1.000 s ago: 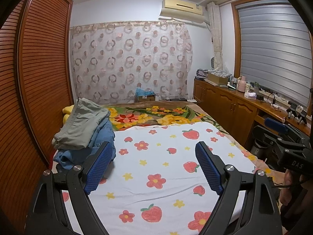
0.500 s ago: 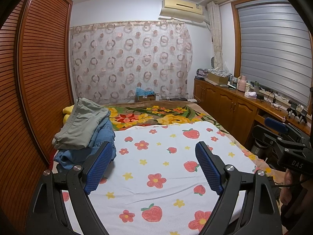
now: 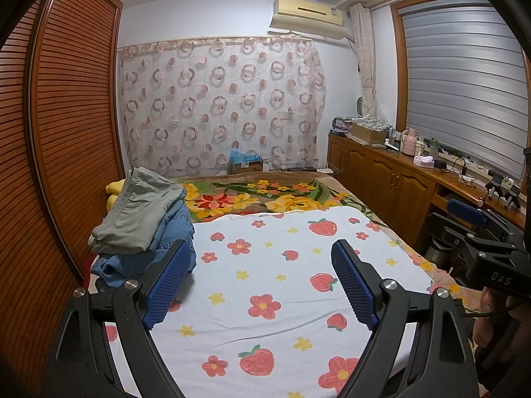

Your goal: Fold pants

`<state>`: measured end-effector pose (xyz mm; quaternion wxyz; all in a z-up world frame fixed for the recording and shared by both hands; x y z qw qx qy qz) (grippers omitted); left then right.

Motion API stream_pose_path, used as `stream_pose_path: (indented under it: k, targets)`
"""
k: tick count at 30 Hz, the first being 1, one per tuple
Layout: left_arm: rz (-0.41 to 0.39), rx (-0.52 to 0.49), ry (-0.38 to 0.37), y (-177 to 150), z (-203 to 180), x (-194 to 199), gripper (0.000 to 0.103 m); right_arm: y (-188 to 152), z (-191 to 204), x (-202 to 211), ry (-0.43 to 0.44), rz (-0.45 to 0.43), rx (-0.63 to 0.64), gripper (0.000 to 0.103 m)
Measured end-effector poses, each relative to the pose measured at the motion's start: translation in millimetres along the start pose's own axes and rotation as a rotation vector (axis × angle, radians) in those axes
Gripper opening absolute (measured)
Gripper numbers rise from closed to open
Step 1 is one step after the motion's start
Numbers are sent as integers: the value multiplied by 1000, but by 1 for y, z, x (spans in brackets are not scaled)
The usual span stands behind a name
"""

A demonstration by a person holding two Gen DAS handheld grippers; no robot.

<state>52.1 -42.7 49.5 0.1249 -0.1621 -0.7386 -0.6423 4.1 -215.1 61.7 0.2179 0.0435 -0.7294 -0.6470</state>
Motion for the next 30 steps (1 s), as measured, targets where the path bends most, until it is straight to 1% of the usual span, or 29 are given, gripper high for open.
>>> stream_pose_path:
  k: [30]
  targets:
    - [0, 1, -1, 0, 0, 0, 87, -2, 2, 1, 1, -1, 2, 84]
Point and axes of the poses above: each gripper's, at about its wrist camera, not at the fingertips, and x roughly against the way its jaws point, z to its left, y to its top, the point moved 6 cm from there along -x, roughly the way its jaws point, and after that the axes turned 8 degrees about x, right-handed, at the moved point
